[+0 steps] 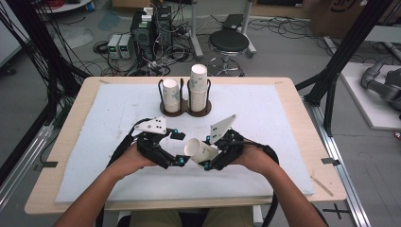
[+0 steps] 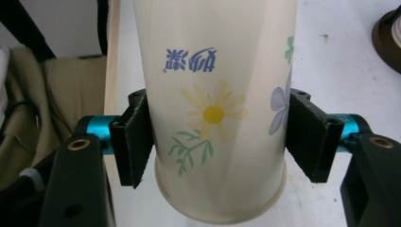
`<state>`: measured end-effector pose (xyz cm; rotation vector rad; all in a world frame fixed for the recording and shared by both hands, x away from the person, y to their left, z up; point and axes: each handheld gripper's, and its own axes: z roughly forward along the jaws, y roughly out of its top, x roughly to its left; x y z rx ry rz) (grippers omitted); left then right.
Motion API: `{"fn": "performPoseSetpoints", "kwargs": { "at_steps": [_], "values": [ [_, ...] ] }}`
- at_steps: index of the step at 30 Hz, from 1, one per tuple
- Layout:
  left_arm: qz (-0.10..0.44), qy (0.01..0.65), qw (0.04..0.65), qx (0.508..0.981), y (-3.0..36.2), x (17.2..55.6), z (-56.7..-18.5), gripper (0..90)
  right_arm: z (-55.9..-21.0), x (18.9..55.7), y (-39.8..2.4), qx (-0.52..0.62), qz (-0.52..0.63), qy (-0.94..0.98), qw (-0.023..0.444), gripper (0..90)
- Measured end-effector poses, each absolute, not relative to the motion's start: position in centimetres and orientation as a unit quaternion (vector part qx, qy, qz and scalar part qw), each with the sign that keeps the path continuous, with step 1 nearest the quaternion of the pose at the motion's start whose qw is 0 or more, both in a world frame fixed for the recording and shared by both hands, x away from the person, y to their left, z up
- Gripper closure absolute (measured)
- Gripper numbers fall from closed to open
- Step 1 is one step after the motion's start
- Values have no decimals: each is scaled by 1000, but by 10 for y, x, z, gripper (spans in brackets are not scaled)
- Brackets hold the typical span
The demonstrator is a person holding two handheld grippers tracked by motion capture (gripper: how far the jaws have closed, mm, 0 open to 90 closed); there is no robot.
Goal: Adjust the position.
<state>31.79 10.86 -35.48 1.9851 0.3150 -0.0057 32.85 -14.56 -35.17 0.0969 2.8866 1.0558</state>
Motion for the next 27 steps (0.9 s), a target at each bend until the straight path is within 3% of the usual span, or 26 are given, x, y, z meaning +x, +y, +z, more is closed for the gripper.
{"fn": "performPoseSetpoints", "kwargs": {
  "at_steps": [20, 27],
  "values": [
    [-27, 100, 479, 872, 90, 319, -357, 251, -347, 322, -119, 0, 248, 969, 22, 317],
    [-33, 93, 467, 879, 89, 320, -360, 349, -351, 323, -116, 1, 230, 973, 21, 320]
  ]
}}
